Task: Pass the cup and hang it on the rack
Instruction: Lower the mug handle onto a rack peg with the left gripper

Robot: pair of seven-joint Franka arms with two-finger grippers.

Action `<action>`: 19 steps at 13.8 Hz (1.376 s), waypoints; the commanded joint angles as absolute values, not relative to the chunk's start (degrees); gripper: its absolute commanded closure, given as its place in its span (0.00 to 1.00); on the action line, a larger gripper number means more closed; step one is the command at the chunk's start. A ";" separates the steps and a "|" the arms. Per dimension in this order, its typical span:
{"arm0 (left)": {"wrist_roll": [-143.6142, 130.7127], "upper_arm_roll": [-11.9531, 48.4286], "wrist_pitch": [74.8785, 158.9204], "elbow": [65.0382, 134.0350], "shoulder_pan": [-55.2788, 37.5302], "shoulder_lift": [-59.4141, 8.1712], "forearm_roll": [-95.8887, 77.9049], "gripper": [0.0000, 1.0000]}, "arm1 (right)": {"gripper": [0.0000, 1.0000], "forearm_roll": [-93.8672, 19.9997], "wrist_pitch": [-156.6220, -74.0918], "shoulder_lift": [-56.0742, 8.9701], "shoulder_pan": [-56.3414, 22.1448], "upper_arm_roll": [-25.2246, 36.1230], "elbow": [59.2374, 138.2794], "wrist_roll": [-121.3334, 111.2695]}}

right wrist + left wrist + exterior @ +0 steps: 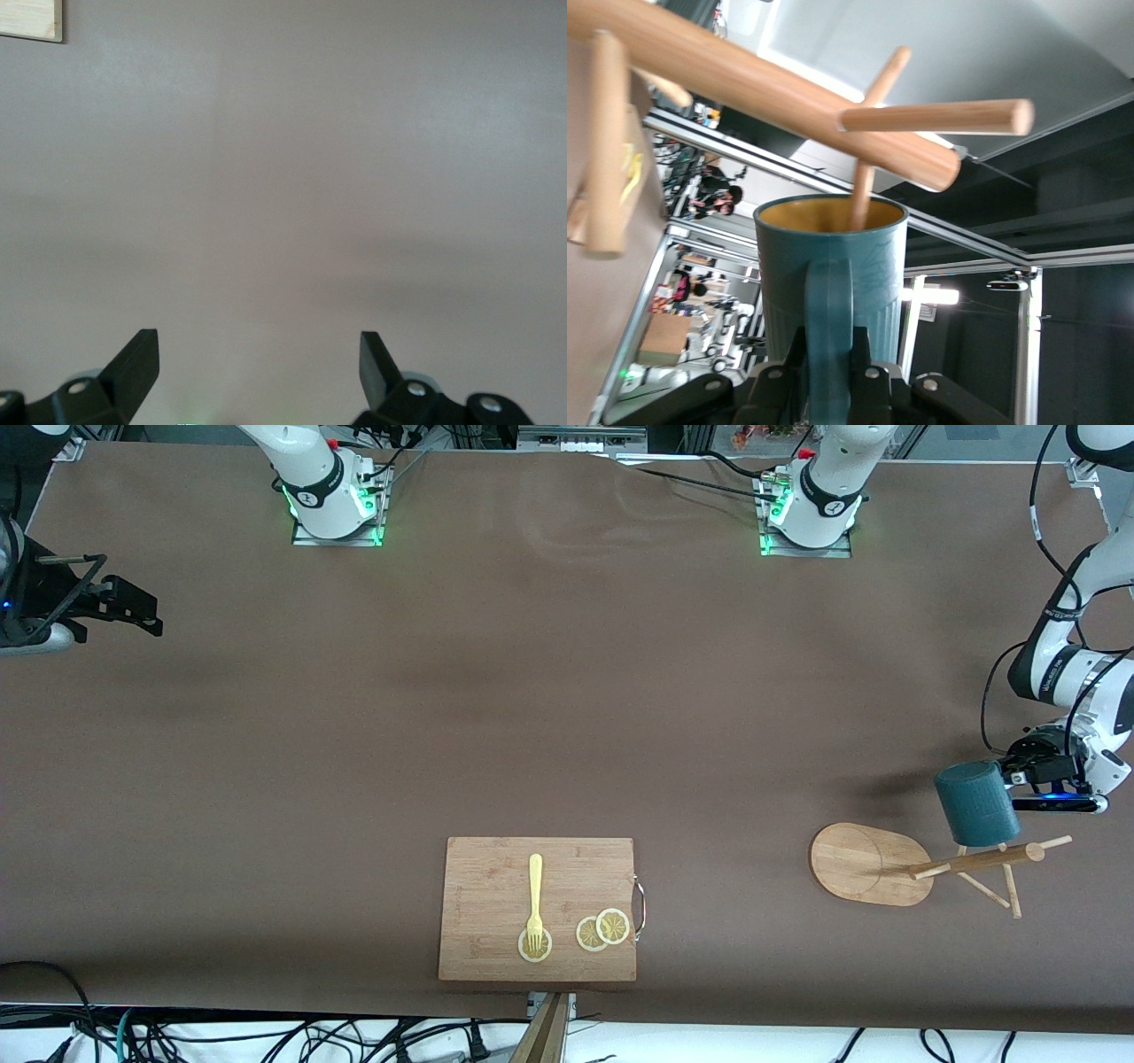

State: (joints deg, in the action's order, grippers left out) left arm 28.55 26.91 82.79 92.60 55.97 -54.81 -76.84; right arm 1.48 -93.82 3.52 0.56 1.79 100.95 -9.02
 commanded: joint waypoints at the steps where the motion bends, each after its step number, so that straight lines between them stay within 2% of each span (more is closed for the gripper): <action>1: 27.51 27.77 83.14 89.74 56.07 -56.07 -73.57 1.00 | 0.00 0.62 -92.81 3.78 0.09 2.20 100.11 -8.44; 13: 26.02 27.69 83.14 85.70 56.34 -58.62 -73.74 1.00 | 0.00 0.62 -92.72 3.69 0.09 2.29 100.11 -8.44; 14: 26.02 27.69 83.14 85.69 56.25 -58.54 -73.83 0.92 | 0.00 0.62 -92.72 3.69 0.09 2.29 100.11 -8.44; 15: 26.02 27.60 83.23 85.69 56.16 -58.62 -73.83 0.77 | 0.00 0.62 -92.72 3.69 0.09 2.29 100.11 -8.44; 16: 26.28 27.68 83.23 85.26 56.16 -58.54 -73.92 0.05 | 0.00 0.62 -92.72 3.69 0.09 2.29 100.11 -8.44; 17: 26.37 27.60 83.49 84.47 55.99 -58.45 -73.83 0.00 | 0.00 0.62 -92.72 3.69 0.09 2.29 100.11 -8.44; 19: 26.45 27.60 83.85 84.11 55.99 -58.27 -73.65 0.00 | 0.00 0.62 -92.72 3.69 0.09 2.29 100.11 -8.53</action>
